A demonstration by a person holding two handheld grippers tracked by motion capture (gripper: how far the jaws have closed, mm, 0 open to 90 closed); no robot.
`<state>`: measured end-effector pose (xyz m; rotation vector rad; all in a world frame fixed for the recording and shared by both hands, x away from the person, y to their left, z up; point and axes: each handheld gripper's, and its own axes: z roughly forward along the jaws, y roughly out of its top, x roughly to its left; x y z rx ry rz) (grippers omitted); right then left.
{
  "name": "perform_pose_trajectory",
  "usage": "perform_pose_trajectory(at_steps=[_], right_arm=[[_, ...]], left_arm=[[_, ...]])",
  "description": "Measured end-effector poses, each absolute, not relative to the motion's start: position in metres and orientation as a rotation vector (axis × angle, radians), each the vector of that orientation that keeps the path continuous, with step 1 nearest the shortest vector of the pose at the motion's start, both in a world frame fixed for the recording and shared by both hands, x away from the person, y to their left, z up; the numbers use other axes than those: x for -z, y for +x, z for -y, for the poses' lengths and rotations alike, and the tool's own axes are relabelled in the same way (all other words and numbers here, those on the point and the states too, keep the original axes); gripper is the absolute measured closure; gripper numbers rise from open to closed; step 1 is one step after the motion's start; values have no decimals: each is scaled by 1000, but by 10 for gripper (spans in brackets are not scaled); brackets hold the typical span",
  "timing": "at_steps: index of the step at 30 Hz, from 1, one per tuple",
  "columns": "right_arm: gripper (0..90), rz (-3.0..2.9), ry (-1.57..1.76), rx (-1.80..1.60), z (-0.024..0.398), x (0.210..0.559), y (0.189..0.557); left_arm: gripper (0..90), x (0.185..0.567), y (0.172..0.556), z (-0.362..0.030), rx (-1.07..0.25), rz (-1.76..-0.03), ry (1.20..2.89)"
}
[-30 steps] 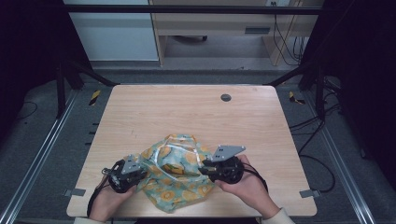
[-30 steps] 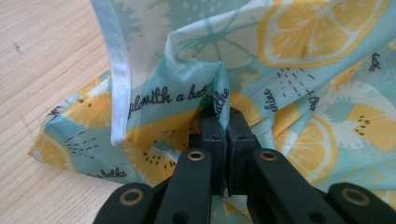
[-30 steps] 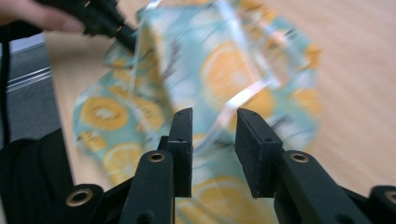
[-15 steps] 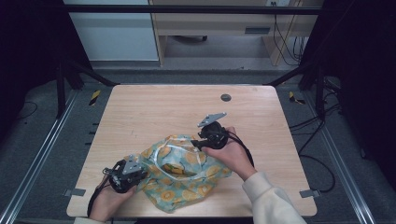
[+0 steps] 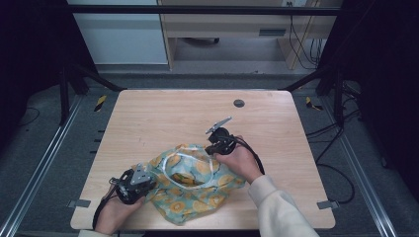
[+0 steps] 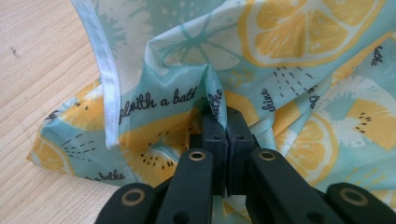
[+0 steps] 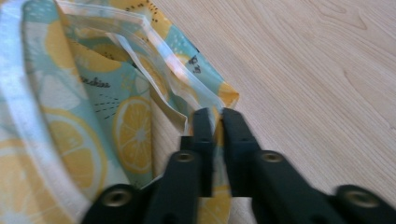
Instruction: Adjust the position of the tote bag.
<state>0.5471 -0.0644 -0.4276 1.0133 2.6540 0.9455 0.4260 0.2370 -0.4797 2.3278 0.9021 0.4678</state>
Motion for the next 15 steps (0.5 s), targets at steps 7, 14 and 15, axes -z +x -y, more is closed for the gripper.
perform_pose_trajectory(at_steps=[7, 14, 15], right_arm=[[900, -2540, 903, -1076, 75, 402, 528], [900, -2432, 753, -1247, 92, 368, 483], [900, -2432, 753, -1247, 92, 368, 483]], left_arm=[[898, 479, 427, -239, -476, -909, 2318], [900, 477, 427, -239, -496, -920, 2307], [900, 477, 427, -239, -496, -920, 2307]])
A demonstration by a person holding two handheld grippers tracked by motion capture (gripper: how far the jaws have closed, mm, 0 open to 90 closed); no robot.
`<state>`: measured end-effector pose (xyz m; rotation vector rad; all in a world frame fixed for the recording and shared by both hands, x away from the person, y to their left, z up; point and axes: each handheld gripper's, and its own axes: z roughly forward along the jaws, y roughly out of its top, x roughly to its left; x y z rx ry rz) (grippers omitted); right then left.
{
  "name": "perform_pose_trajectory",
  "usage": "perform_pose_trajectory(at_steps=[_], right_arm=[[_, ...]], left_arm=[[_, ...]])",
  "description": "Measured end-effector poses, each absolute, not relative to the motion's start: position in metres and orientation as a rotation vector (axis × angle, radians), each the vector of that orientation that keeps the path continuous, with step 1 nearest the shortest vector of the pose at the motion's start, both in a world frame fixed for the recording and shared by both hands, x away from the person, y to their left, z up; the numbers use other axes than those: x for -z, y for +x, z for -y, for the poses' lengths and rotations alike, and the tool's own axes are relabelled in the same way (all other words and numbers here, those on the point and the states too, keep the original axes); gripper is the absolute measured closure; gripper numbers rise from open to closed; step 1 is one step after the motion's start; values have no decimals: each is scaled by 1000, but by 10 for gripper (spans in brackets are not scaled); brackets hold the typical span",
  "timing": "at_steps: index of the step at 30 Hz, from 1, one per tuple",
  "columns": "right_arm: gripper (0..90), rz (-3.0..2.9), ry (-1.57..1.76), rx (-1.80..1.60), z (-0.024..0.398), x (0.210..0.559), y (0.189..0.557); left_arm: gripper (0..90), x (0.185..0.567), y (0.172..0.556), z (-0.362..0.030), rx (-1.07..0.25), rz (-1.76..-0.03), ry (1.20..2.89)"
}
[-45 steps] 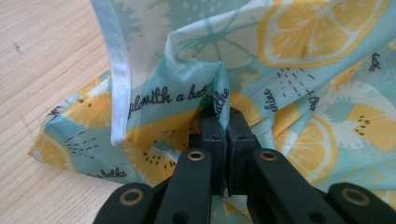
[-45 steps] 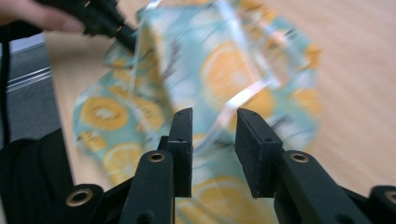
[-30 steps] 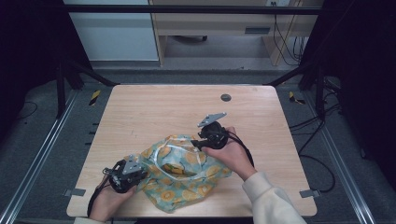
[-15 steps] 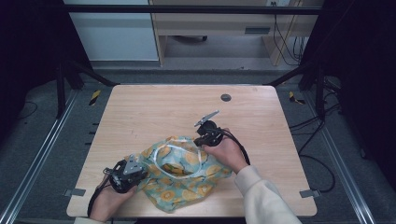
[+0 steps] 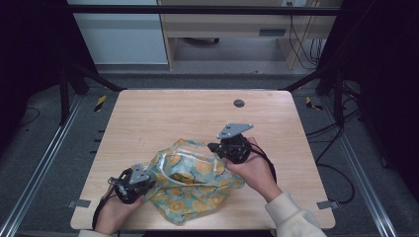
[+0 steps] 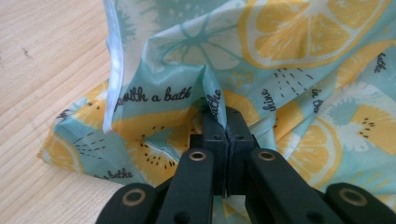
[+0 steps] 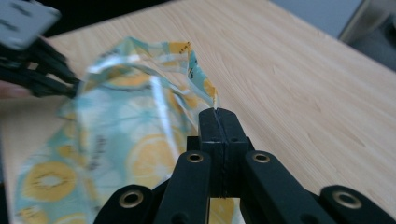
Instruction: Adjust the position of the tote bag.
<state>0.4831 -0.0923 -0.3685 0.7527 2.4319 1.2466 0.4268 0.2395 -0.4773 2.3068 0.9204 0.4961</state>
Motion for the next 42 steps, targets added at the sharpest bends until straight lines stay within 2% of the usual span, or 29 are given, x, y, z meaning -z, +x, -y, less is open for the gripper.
perform_pose_trajectory(at_steps=[7, 9, 15, 31, 42], right_arm=[[900, -2411, 600, -1364, 102, 351, 439], [900, -2435, 553, -1375, 102, 356, 423], [900, -2516, 505, -1371, 103, 379, 405], [900, -2717, 595, -1235, 113, 455, 402], [900, -2700, 699, -1141, 132, 472, 415]], left_arm=[[900, 473, 428, -243, -542, -945, 2276], [900, 472, 429, -245, -562, -962, 2247], [900, 470, 430, -251, -596, -998, 2198], [879, 473, 435, -256, -612, -1044, 2184], [889, 470, 438, -261, -635, -1076, 2146]])
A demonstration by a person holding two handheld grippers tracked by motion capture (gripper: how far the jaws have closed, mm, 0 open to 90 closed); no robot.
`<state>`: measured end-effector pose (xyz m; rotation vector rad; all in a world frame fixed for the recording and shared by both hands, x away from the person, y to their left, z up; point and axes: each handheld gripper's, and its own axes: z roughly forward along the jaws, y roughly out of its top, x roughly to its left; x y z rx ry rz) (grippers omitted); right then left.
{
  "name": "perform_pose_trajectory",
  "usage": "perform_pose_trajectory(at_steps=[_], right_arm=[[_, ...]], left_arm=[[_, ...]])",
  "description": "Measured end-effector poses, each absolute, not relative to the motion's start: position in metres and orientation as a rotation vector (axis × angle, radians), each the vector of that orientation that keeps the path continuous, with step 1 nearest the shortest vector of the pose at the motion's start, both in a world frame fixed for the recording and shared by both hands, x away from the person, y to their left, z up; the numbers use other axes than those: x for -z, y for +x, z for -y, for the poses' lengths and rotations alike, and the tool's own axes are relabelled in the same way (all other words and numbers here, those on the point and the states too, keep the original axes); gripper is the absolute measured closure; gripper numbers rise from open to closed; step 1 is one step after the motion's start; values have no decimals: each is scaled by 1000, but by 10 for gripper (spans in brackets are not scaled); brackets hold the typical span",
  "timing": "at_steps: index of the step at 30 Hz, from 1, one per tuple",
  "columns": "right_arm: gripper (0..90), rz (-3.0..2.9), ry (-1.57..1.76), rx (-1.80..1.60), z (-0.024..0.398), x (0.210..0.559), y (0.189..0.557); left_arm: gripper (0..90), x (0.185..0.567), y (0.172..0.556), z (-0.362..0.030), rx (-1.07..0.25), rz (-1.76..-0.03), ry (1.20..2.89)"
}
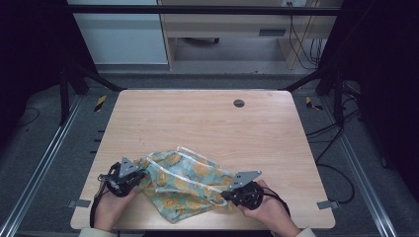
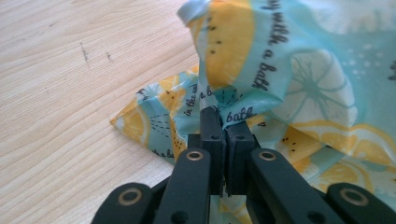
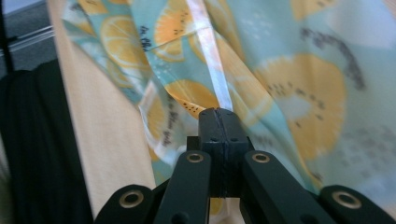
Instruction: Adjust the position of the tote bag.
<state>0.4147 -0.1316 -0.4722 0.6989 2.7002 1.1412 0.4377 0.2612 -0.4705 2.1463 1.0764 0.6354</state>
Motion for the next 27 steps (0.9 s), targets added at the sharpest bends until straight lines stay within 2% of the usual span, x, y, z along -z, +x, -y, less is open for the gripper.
perform_pose_trajectory(at_steps=[5, 9, 10, 13, 14, 15, 20, 27], right_arm=[[900, -2672, 761, -1074, 143, 476, 420], [900, -2671, 771, -1075, 148, 477, 420], [900, -2671, 761, -1091, 149, 476, 419], [792, -2627, 727, -1162, 150, 467, 413], [792, -2627, 727, -1162, 150, 467, 413], [712, -2610, 713, -1194, 151, 462, 409], [618, -2560, 685, -1254, 152, 445, 402], [580, -2508, 681, -1279, 152, 427, 403]], left_arm=[[885, 470, 437, -263, -638, -1086, 2135], [826, 468, 436, -263, -642, -1080, 2118], [721, 467, 434, -263, -648, -1078, 2104], [590, 461, 428, -262, -666, -1071, 2066], [590, 459, 426, -261, -679, -1070, 2051], [558, 454, 422, -262, -678, -1061, 2019], [540, 444, 414, -266, -693, -1047, 1969], [572, 433, 409, -279, -699, -1080, 1900]])
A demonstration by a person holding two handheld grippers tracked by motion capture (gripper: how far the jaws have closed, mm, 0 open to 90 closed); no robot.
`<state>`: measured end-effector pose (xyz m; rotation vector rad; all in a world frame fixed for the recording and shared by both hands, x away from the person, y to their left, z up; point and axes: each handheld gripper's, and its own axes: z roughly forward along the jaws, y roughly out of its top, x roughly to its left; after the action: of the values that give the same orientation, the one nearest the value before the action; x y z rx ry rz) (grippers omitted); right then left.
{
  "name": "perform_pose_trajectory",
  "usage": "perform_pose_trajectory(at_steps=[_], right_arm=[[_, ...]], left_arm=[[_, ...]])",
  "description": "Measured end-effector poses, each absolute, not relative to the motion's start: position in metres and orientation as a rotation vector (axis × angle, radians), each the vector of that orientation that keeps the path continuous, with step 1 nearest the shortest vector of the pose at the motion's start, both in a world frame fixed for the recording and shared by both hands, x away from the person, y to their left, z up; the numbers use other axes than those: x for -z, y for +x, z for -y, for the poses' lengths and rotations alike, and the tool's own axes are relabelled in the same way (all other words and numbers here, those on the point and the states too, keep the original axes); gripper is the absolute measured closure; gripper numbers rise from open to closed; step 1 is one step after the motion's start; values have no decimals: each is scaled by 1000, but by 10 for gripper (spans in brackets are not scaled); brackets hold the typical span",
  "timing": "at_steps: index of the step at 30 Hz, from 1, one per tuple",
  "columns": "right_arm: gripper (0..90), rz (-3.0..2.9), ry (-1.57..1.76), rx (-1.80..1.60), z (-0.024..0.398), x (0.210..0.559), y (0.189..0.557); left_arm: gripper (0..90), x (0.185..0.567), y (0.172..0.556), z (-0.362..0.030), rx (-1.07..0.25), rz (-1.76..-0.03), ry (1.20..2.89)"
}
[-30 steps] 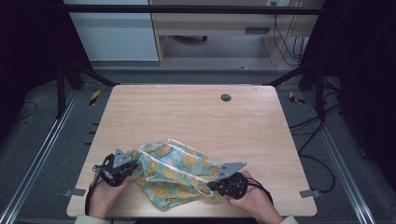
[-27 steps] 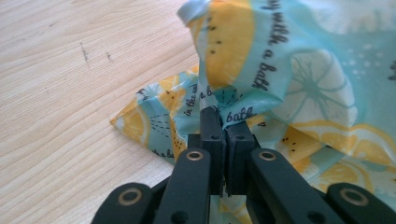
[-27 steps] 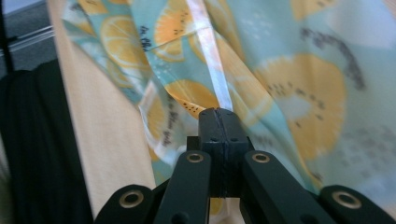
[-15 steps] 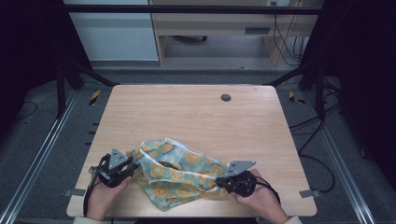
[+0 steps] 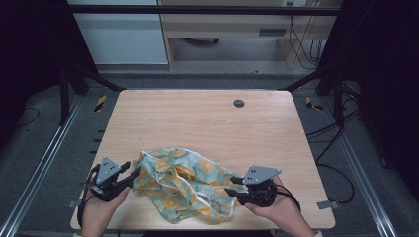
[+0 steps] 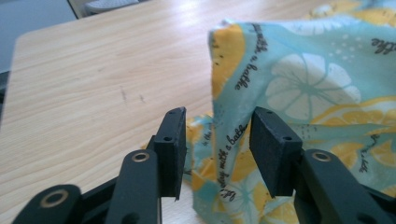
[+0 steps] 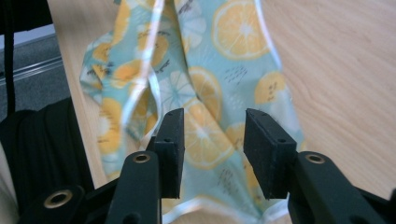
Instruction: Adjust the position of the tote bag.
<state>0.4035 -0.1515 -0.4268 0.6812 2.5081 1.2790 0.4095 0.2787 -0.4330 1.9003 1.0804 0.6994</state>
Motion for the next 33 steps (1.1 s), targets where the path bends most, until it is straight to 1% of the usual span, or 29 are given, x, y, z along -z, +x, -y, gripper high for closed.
perform_pose_trajectory(at_steps=[3, 5, 6, 9, 10, 11, 13, 14, 15, 16, 19, 23, 24, 25, 26, 27, 28, 29, 30, 31, 32, 33], right_arm=[[573, -2503, 682, -1277, 149, 424, 407], [526, -2493, 680, -1273, 140, 420, 412], [526, -2493, 680, -1273, 140, 420, 412], [437, -2486, 680, -1260, 128, 415, 420], [385, -2481, 680, -1254, 118, 412, 426], [357, -2484, 679, -1251, 113, 411, 430], [314, -2489, 675, -1246, 101, 410, 435], [314, -2489, 675, -1246, 101, 410, 435], [275, -2500, 670, -1238, 89, 411, 439], [253, -2508, 667, -1230, 84, 412, 441], [194, -2528, 668, -1196, 70, 417, 445], [176, -2549, 676, -1153, 60, 423, 449], [195, -2553, 681, -1132, 59, 424, 451], [270, -2558, 682, -1110, 57, 426, 452], [458, -2556, 683, -1092, 57, 426, 453], [458, -2556, 683, -1092, 57, 426, 453], [547, -2564, 679, -1093, 58, 425, 453], [654, -2569, 673, -1096, 58, 423, 453], [807, -2559, 672, -1112, 61, 418, 454], [868, -2550, 670, -1125, 63, 415, 454], [900, -2530, 677, -1137, 64, 411, 454], [900, -2521, 676, -1154, 64, 408, 455]], left_arm=[[576, 428, 410, -287, -698, -1102, 1854], [576, 422, 409, -290, -702, -1103, 1821], [576, 418, 408, -290, -707, -1094, 1813], [560, 406, 405, -283, -717, -1051, 1816], [544, 402, 404, -278, -715, -1035, 1818], [531, 394, 402, -268, -701, -1000, 1830], [505, 390, 402, -263, -698, -978, 1841], [505, 386, 401, -257, -700, -959, 1854], [488, 383, 401, -251, -702, -940, 1863], [479, 378, 401, -240, -683, -908, 1876], [431, 377, 405, -224, -654, -876, 1909], [353, 384, 410, -212, -632, -868, 1936], [353, 387, 410, -209, -623, -866, 1952], [333, 390, 410, -206, -624, -868, 1962], [315, 397, 410, -202, -622, -860, 1995], [306, 397, 410, -202, -622, -860, 1995], [306, 401, 410, -200, -601, -864, 1999], [299, 405, 410, -198, -590, -867, 2015], [291, 410, 410, -198, -584, -870, 2034], [291, 410, 410, -198, -584, -870, 2034], [291, 416, 408, -197, -583, -874, 2055], [290, 419, 408, -197, -571, -875, 2063]])
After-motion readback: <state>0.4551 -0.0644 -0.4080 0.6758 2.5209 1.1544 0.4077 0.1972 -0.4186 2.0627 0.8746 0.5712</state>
